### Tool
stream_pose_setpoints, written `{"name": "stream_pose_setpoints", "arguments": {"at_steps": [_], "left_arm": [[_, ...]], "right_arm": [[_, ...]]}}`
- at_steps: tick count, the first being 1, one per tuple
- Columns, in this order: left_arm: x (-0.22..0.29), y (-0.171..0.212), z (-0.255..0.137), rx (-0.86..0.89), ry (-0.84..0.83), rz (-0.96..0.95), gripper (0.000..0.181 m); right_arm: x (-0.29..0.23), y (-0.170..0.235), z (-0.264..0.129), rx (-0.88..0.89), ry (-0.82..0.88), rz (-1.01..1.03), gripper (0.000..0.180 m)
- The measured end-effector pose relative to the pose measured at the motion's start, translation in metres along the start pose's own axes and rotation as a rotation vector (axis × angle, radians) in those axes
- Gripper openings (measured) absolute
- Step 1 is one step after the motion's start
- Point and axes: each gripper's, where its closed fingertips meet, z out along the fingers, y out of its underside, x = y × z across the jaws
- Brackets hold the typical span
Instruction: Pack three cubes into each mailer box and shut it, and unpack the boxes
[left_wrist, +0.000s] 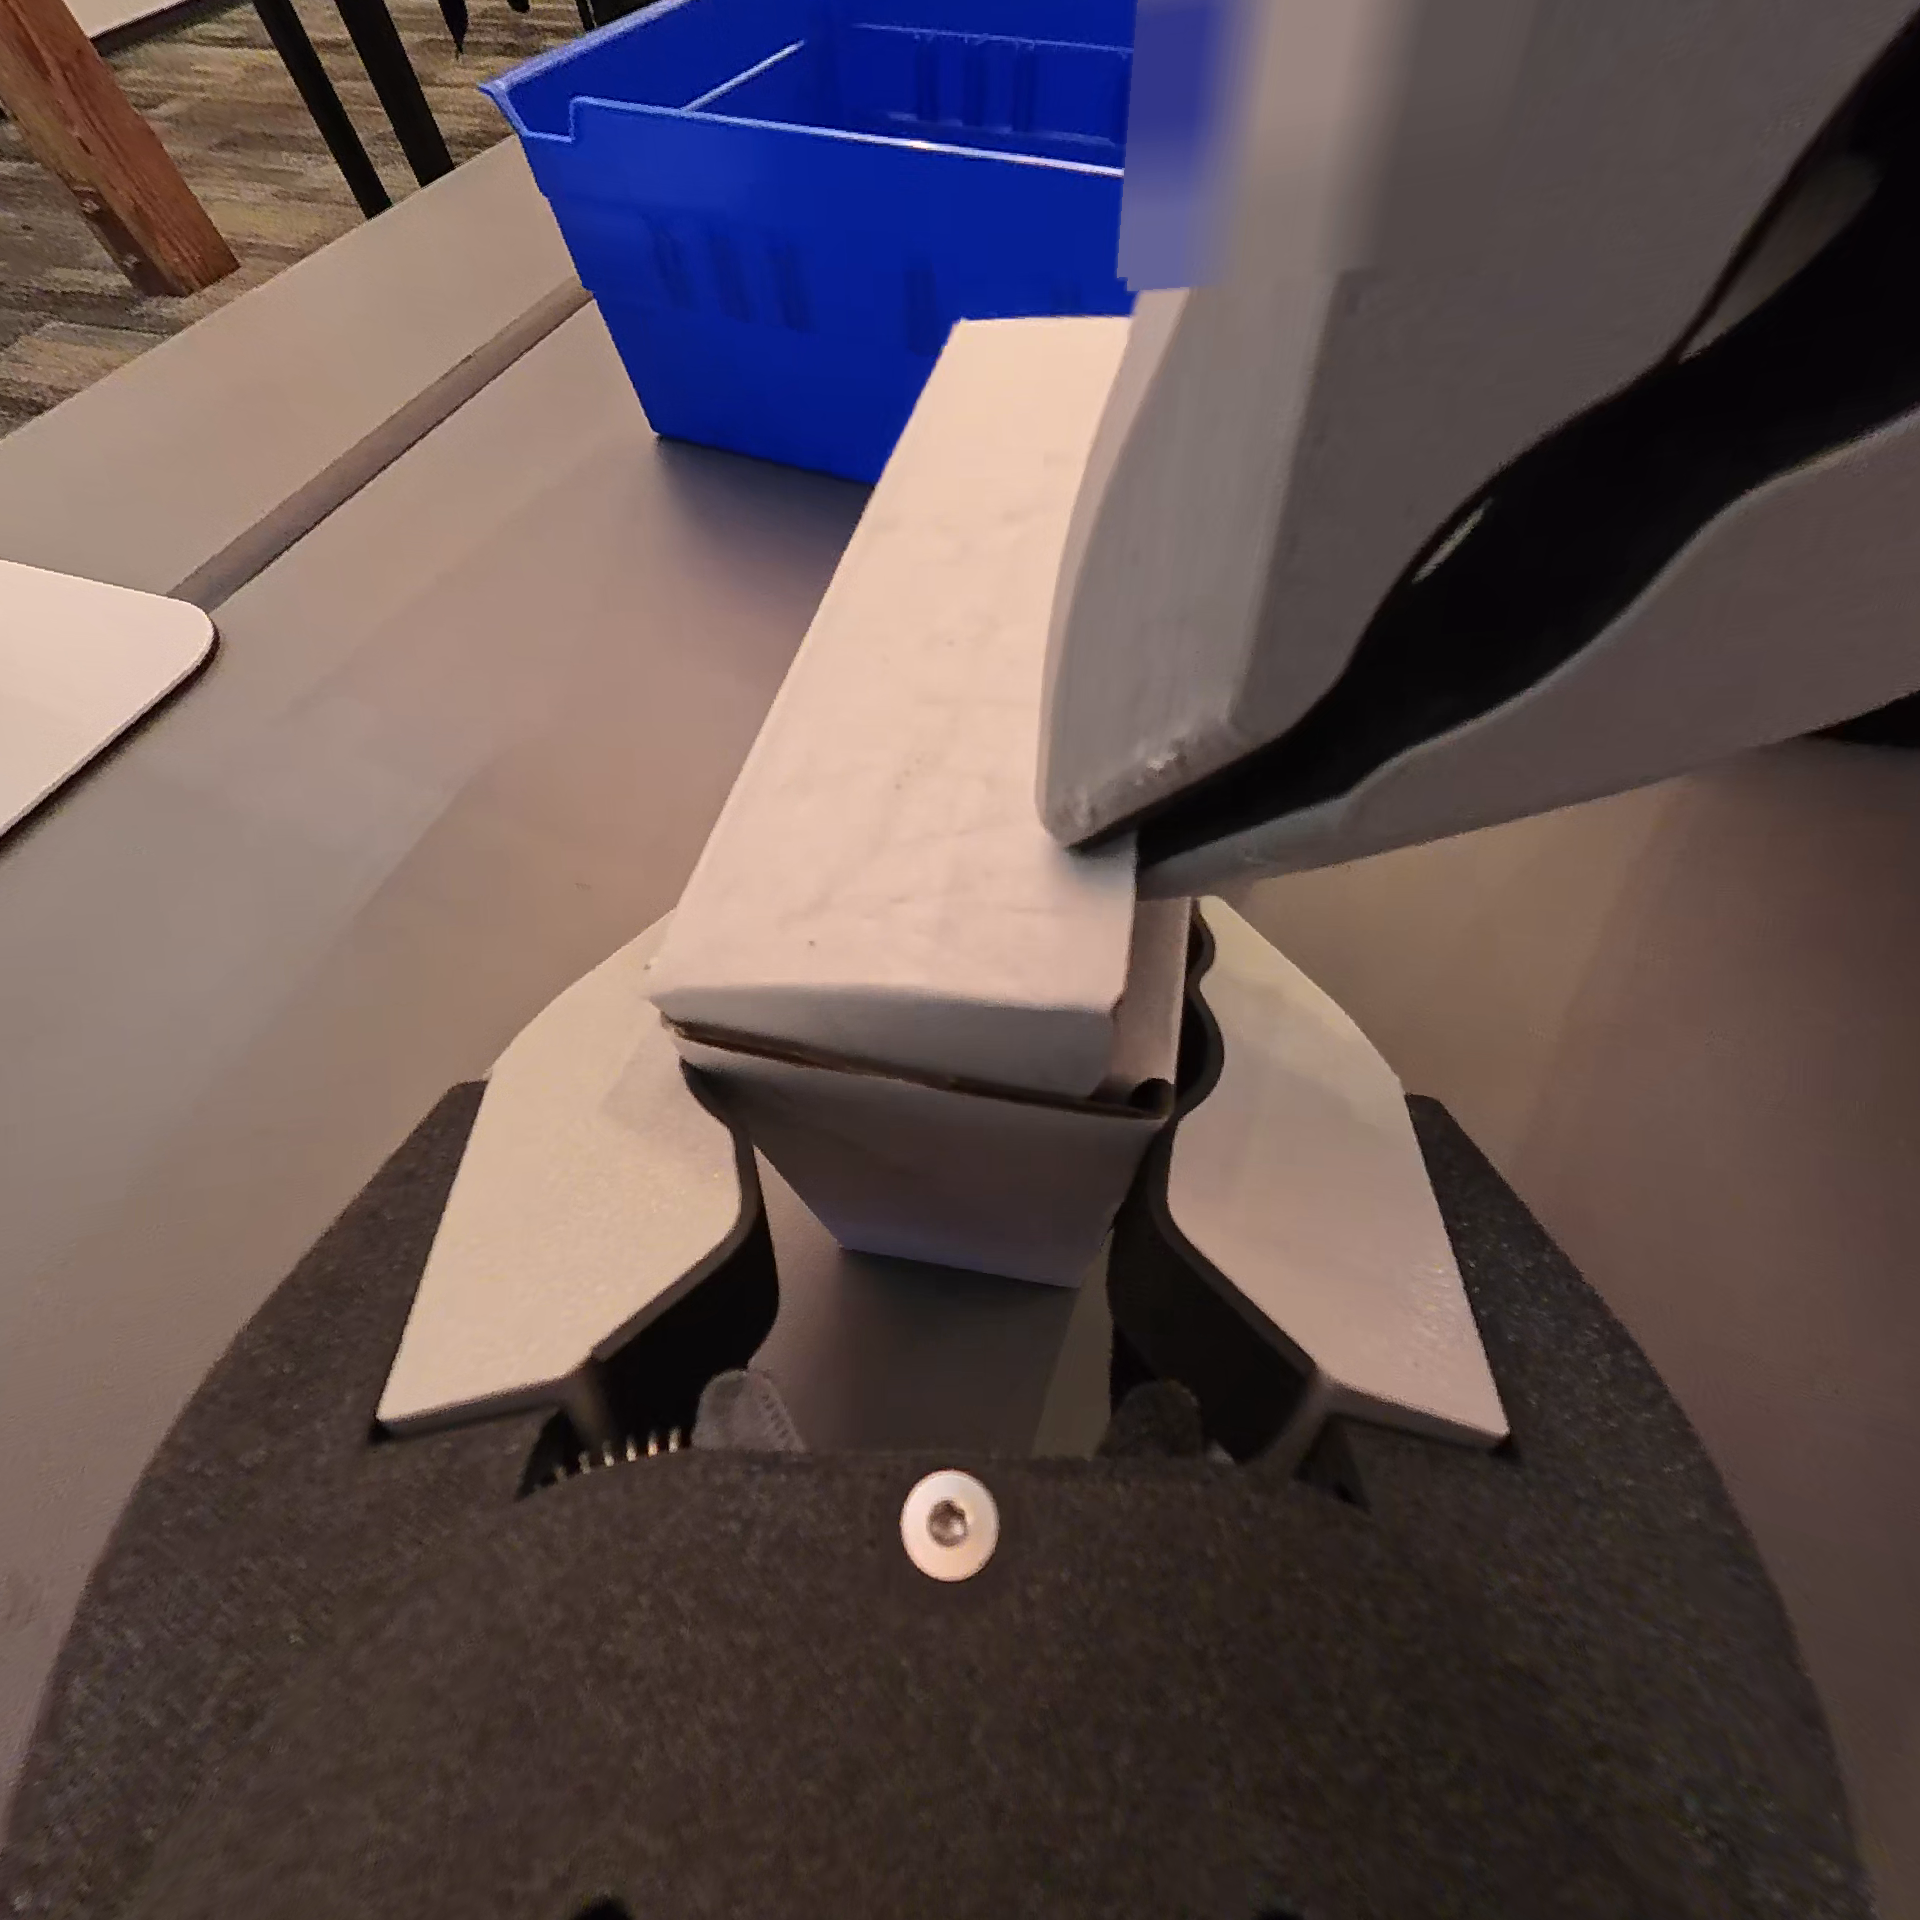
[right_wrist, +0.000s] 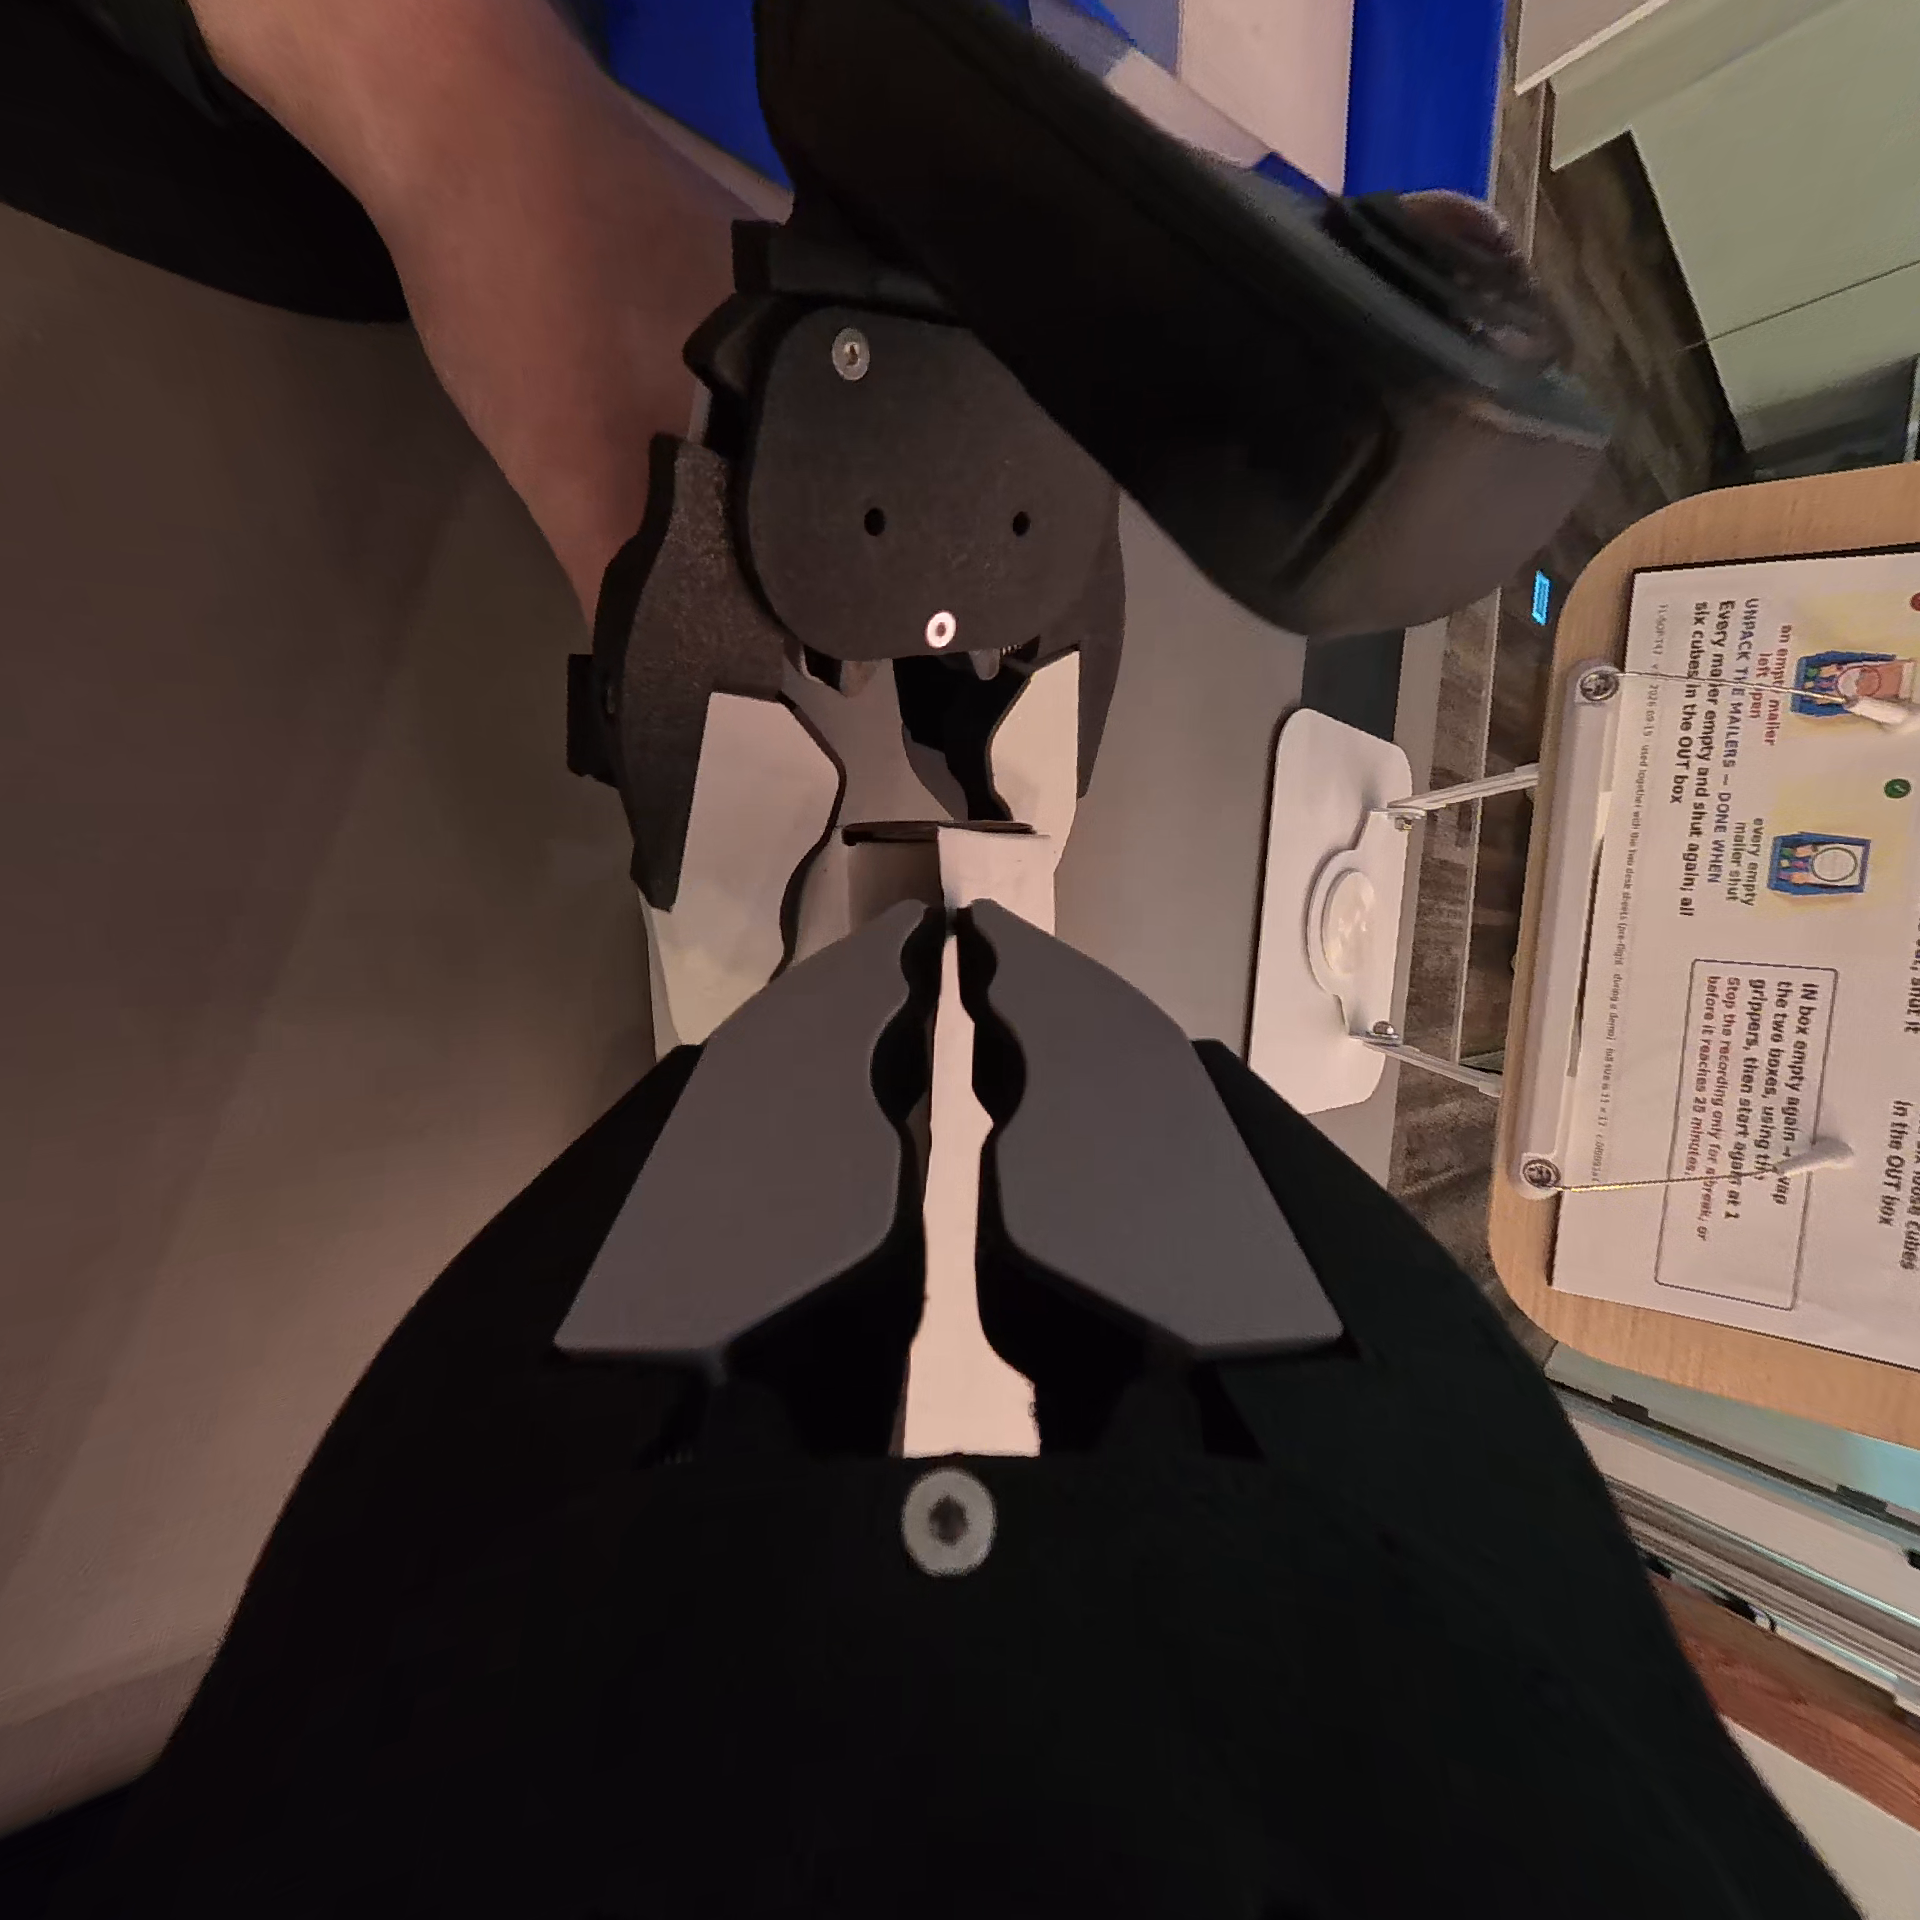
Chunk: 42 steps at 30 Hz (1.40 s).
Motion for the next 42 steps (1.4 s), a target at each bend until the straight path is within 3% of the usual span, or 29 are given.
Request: {"name": "stream_pose_setpoints", "arguments": {"at_steps": [1,9,16,30,42], "left_arm": [[0.0,0.0,0.0,-0.003,0.003,0.001,0.081],[-0.003,0.002,-0.004,-0.018,0.002,-0.039,0.081],[-0.006,0.002,-0.005,-0.012,-0.002,-0.054,0.081],[-0.007,0.005,-0.004,-0.045,-0.017,-0.022,0.08],[-0.006,0.007,-0.006,-0.065,-0.018,0.0,0.08]], "right_arm": [[-0.003,0.0,0.001,0.006,-0.015,-0.004,0.005],[-0.001,0.019,0.001,-0.04,-0.026,-0.008,0.012],[0.005,0.016,0.002,-0.092,0.1,-0.152,0.006],[0.002,0.019,0.002,-0.021,-0.015,-0.044,0.009],[-0.001,0.042,-0.007,-0.128,-0.035,-0.062,0.01]]}}
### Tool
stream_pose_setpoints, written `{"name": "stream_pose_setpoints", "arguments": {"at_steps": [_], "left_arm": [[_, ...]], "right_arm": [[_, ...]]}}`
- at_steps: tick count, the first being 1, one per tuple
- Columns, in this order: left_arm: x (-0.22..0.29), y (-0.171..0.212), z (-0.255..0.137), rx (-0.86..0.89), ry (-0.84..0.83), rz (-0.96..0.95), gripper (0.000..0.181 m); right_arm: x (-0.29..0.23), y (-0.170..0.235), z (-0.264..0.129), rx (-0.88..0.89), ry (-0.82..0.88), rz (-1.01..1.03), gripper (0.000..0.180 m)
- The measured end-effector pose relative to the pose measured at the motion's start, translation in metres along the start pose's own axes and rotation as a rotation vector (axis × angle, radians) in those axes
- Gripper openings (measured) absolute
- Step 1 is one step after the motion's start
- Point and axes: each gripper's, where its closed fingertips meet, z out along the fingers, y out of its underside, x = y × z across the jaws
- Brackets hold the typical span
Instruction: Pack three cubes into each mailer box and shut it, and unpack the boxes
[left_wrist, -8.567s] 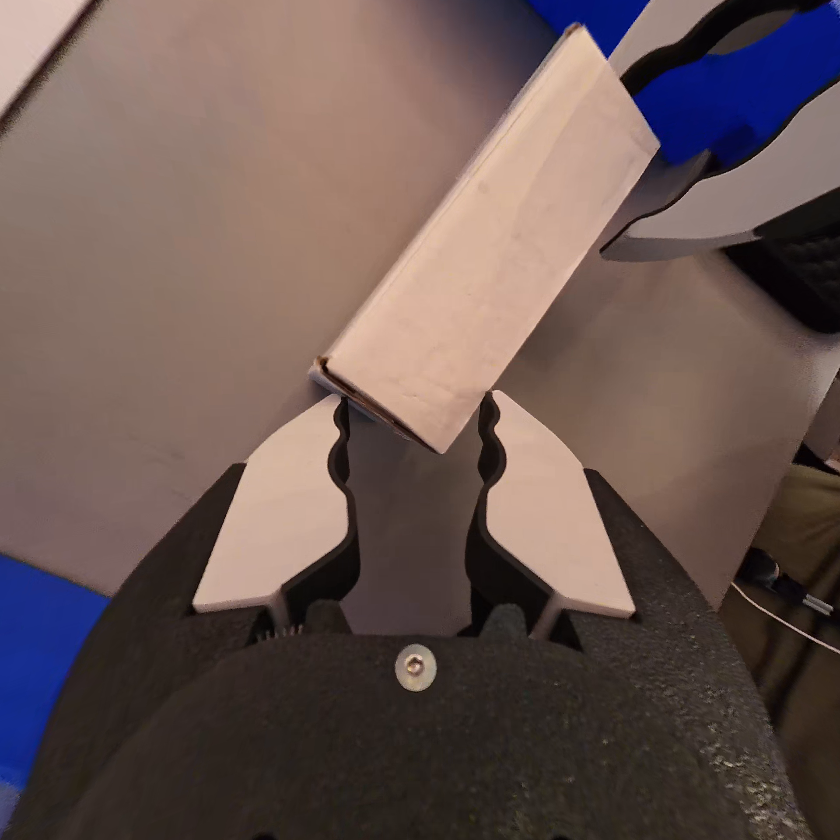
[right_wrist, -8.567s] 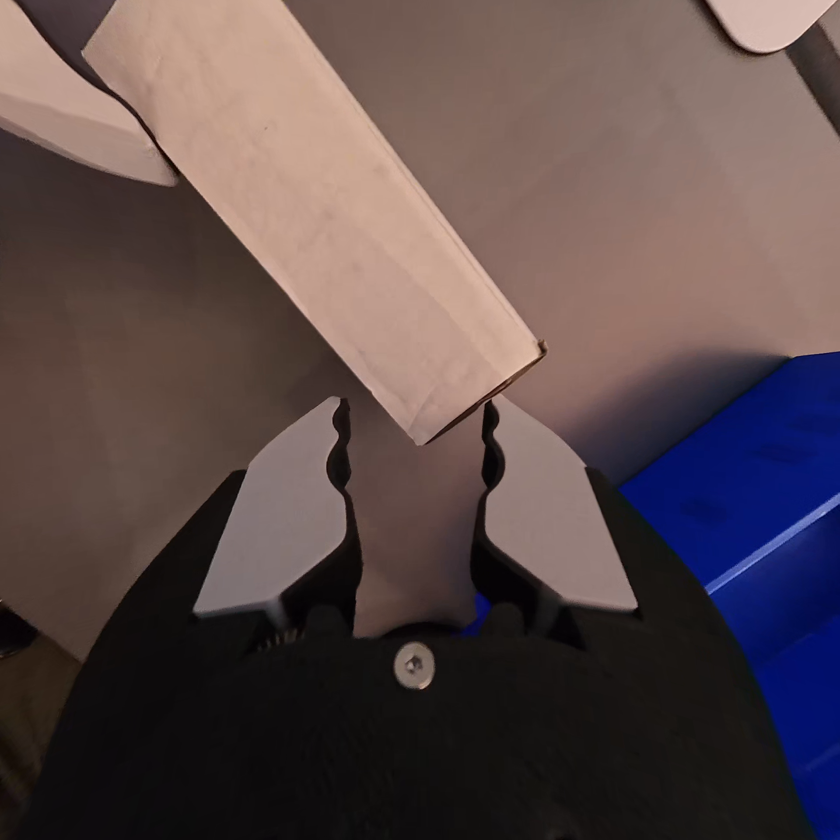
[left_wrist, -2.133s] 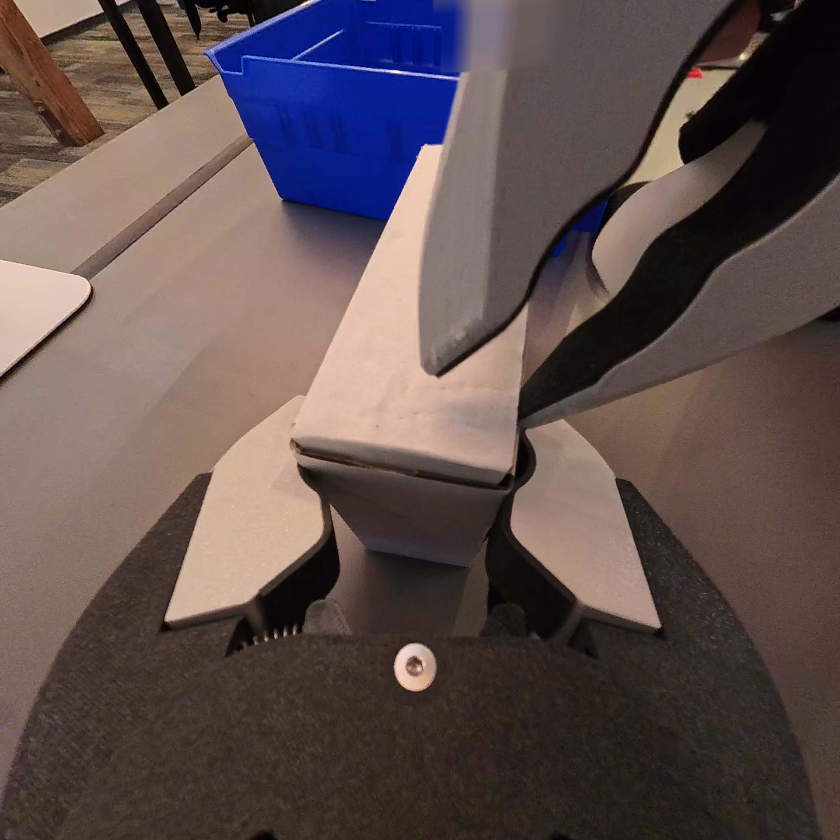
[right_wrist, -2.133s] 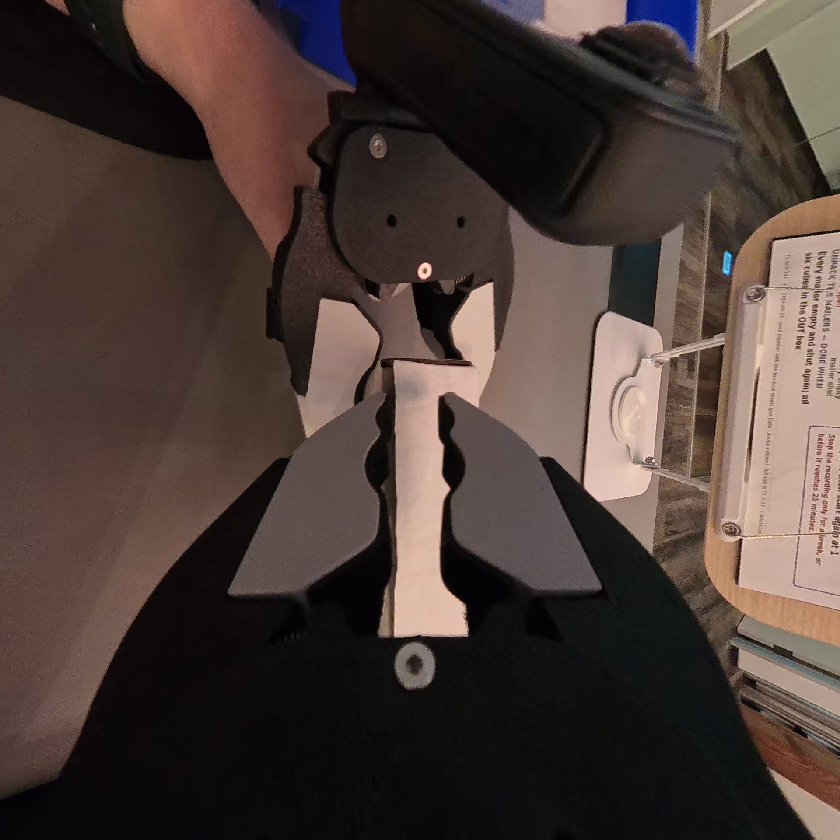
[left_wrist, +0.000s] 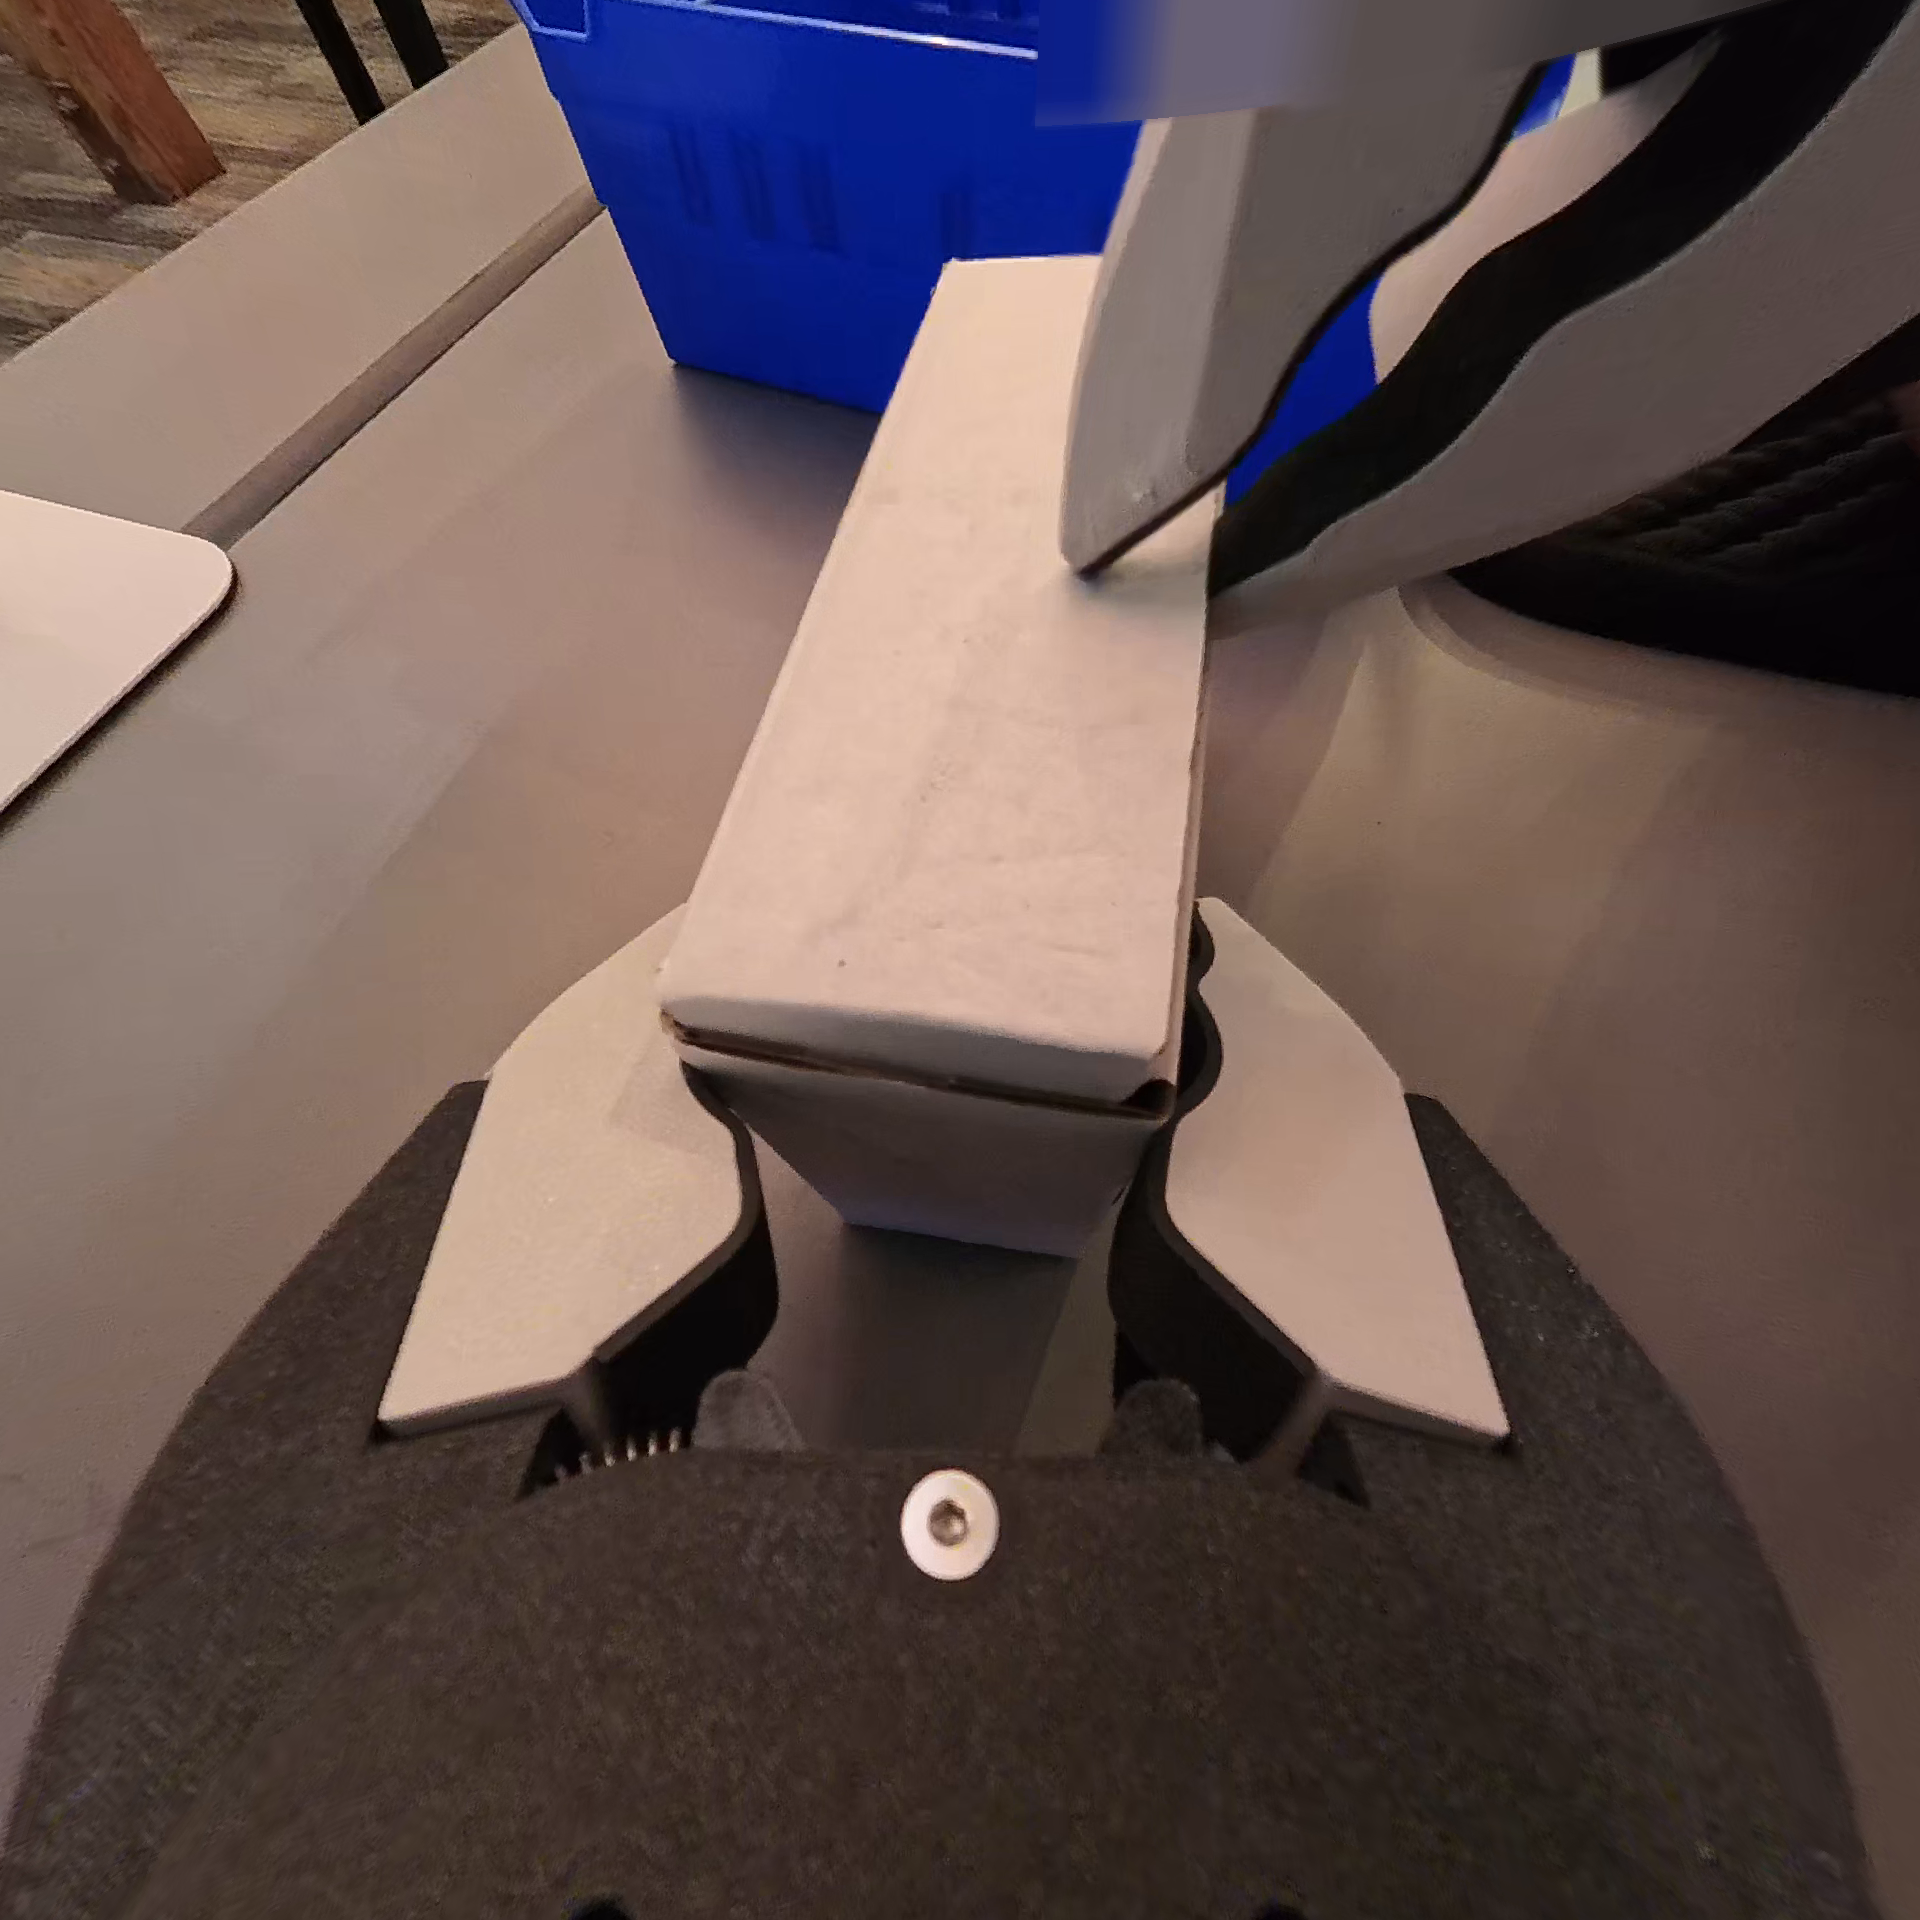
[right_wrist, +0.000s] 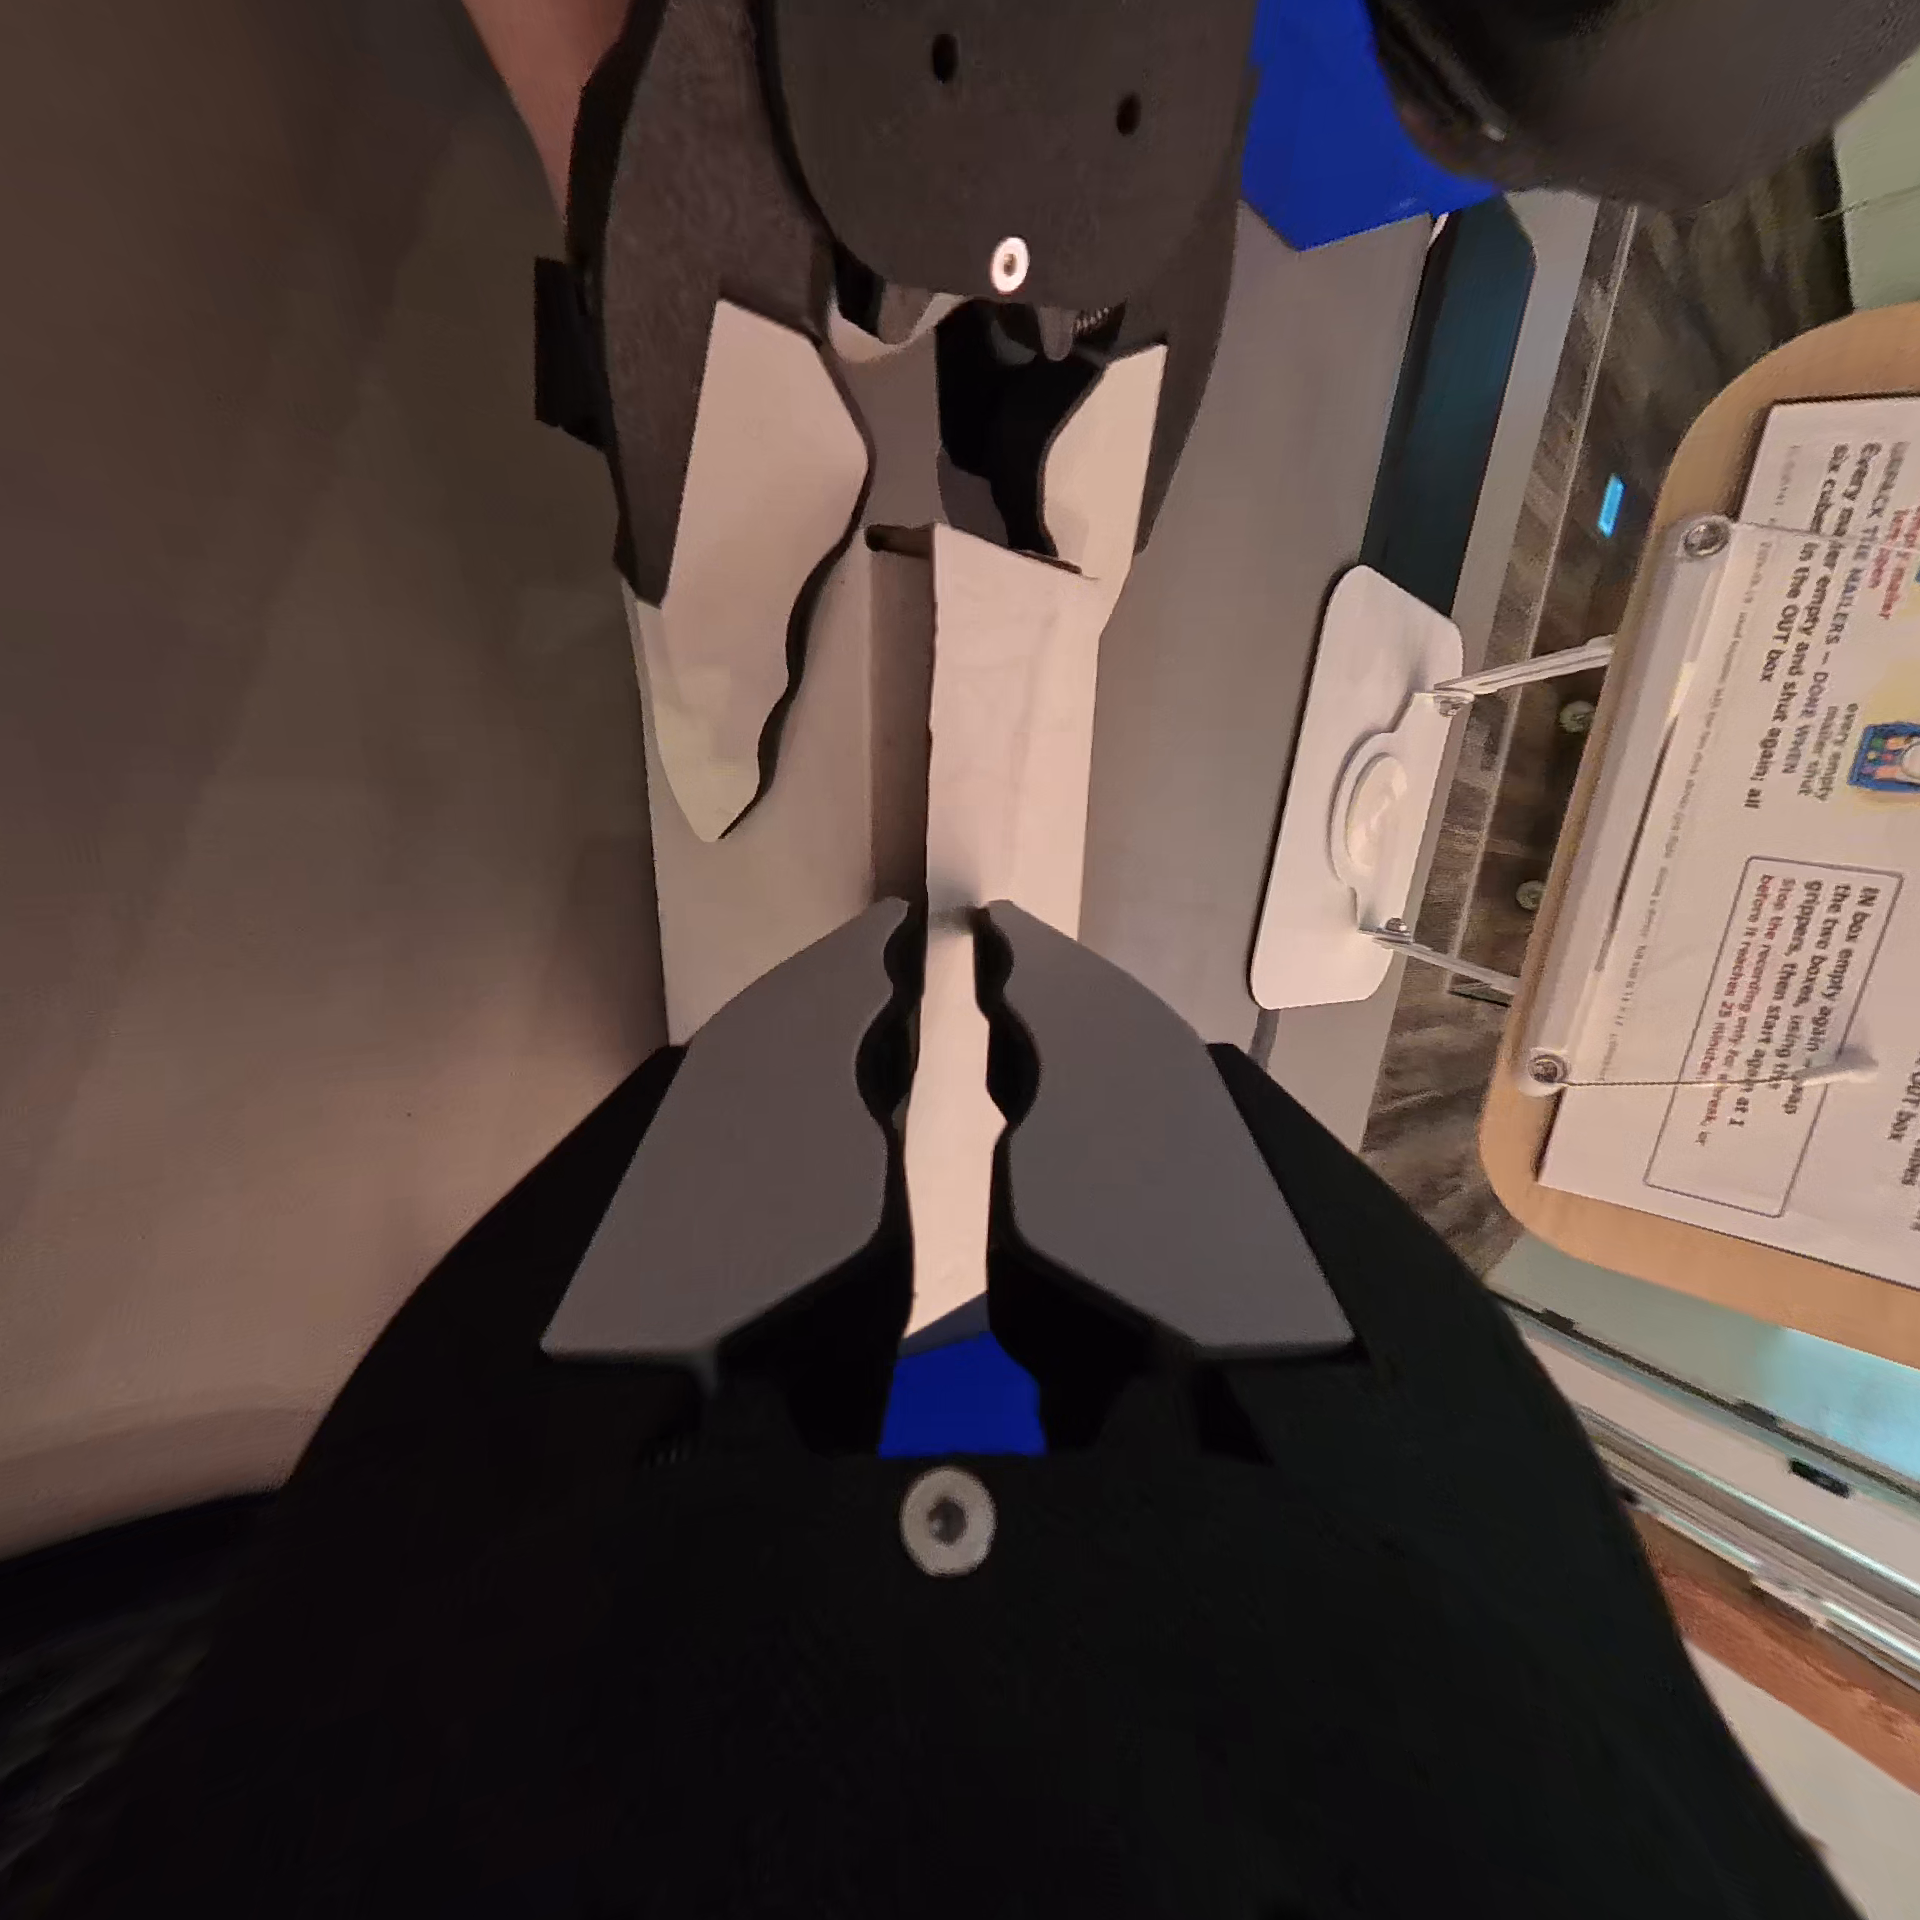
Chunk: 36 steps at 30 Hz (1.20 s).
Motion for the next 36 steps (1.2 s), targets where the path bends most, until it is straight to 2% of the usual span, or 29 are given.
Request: {"name": "stream_pose_setpoints", "arguments": {"at_steps": [12,15,18,28,36], "left_arm": [[-0.003,0.002,0.0,-0.023,-0.022,0.021,0.081],[-0.004,0.002,0.0,-0.025,-0.026,0.02,0.081],[-0.004,0.002,0.0,-0.025,-0.03,0.016,0.08],[0.003,0.002,0.0,-0.027,0.007,0.041,0.08],[0.017,-0.002,0.002,-0.037,-0.016,0.241,0.08]], "right_arm": [[0.013,-0.002,-0.005,0.066,-0.012,0.13,0.006],[0.01,-0.001,-0.002,0.08,-0.002,0.075,0.009],[0.012,0.014,0.002,0.012,0.036,0.022,0.015],[0.009,0.015,-0.003,0.045,-0.064,0.111,0.012],[0.014,0.013,-0.03,0.125,-0.138,0.243,0.004]]}}
